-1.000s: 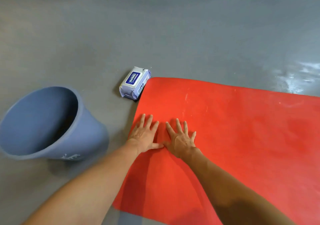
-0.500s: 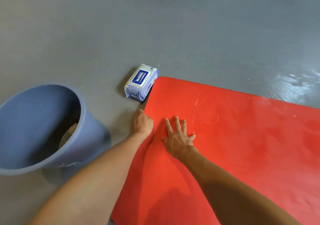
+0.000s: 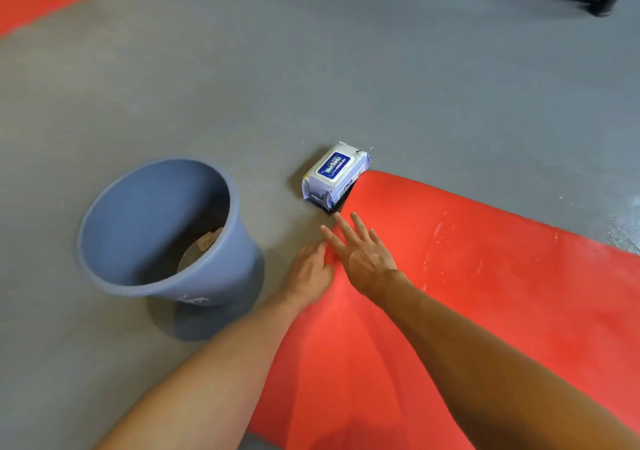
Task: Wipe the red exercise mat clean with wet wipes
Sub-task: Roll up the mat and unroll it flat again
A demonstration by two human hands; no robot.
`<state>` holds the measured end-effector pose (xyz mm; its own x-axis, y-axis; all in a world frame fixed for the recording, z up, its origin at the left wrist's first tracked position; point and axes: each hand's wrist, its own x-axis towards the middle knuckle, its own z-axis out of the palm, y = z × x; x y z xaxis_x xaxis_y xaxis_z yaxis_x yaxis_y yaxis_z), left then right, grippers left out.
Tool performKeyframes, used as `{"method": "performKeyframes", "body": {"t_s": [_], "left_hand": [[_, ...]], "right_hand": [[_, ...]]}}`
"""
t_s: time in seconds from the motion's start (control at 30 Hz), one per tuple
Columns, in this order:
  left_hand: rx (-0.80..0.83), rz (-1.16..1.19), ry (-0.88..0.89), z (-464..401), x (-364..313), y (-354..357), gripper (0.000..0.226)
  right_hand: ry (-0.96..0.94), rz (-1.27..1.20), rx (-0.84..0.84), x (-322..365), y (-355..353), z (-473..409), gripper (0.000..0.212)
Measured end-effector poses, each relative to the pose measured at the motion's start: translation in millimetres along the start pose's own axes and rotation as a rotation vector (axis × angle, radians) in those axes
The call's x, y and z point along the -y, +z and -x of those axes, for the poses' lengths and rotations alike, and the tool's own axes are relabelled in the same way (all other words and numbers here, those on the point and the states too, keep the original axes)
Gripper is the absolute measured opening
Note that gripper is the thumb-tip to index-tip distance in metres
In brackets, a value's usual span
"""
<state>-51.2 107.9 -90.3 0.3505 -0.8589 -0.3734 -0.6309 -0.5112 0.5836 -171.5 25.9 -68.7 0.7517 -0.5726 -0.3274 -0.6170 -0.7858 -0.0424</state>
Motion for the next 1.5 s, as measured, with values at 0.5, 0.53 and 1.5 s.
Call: {"method": "performKeyframes", "body": {"t_s": [0.5, 0.53, 1.5], "left_hand": [[0.347, -0.016, 0.117, 93, -46, -36, 0.083], [0.359, -0.035, 0.133, 99, -52, -36, 0.082], [0.260, -0.894, 0.215, -57, 6, -12, 0.084]], "right_hand": [[-0.114, 0.335, 0.058, -8, -60, 79, 0.051], [-0.104, 0.322, 0.066, -10, -64, 87, 0.049], [-0.081, 0.285, 0.131, -15, -5, 23, 0.070]]}}
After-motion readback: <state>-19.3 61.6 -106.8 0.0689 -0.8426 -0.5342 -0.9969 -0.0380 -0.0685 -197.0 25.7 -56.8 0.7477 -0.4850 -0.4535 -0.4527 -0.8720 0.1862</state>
